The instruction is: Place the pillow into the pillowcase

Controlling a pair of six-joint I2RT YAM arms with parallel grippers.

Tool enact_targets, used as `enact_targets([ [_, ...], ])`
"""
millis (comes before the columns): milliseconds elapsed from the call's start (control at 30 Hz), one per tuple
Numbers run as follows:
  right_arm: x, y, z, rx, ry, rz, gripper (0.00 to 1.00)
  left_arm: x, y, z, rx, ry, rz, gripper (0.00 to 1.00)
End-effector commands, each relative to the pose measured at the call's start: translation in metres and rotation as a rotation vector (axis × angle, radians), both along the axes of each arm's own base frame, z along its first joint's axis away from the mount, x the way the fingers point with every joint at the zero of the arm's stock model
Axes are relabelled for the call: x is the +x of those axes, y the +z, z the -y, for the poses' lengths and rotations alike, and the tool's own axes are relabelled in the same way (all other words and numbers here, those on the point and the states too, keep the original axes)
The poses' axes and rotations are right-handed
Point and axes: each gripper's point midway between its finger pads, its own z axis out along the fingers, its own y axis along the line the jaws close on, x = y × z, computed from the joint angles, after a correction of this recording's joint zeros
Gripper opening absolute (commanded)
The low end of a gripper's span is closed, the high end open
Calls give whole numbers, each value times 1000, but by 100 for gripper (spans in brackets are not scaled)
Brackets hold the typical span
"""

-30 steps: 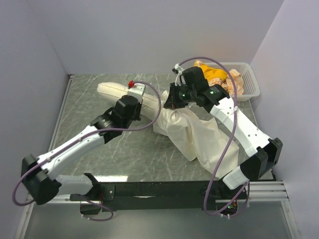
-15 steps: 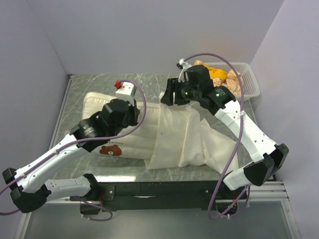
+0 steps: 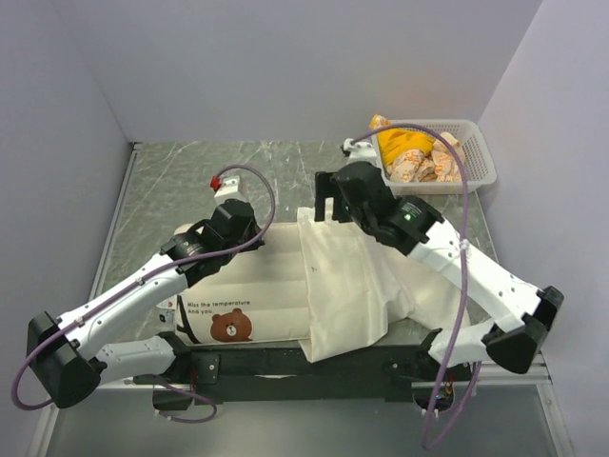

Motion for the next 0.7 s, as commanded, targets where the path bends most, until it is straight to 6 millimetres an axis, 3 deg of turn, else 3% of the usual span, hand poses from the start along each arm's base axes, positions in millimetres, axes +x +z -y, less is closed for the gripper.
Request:
enact_targets([
  [0, -3, 19, 27, 50, -164, 124, 96, 4, 19, 16, -142, -14, 38, 1],
  [67, -14, -10, 13, 50, -95, 59, 93, 5, 13, 15, -144, -11, 31, 1],
  [100, -22, -18, -4, 67, -45, 47, 93, 6, 12, 15, -149, -8, 29, 1],
  [133, -28, -43, -12, 25, -22, 10, 93, 6, 9, 16, -151, -11, 29, 1],
  [233, -42, -83, -39, -12, 47, -60, 93, 8, 4, 18, -156, -13, 20, 1],
  [333, -47, -103, -52, -44, 62, -83, 94, 9, 2, 17, -156, -8, 17, 1],
  [433, -42, -118, -52, -80, 36, -92, 95, 9, 0, 16, -161, -8, 15, 1],
  [500, -36, -124, -47, -122, 7, -97, 88, 10, 0, 14, -163, -1, 16, 1],
  [567, -27, -130, -41, -156, -28, -100, 56, 12, 1, 12, -173, 6, 18, 1],
  [667, -23, -108, -52, -143, -11, -87, 10, 23, -2, 4, -189, 34, 4, 1],
])
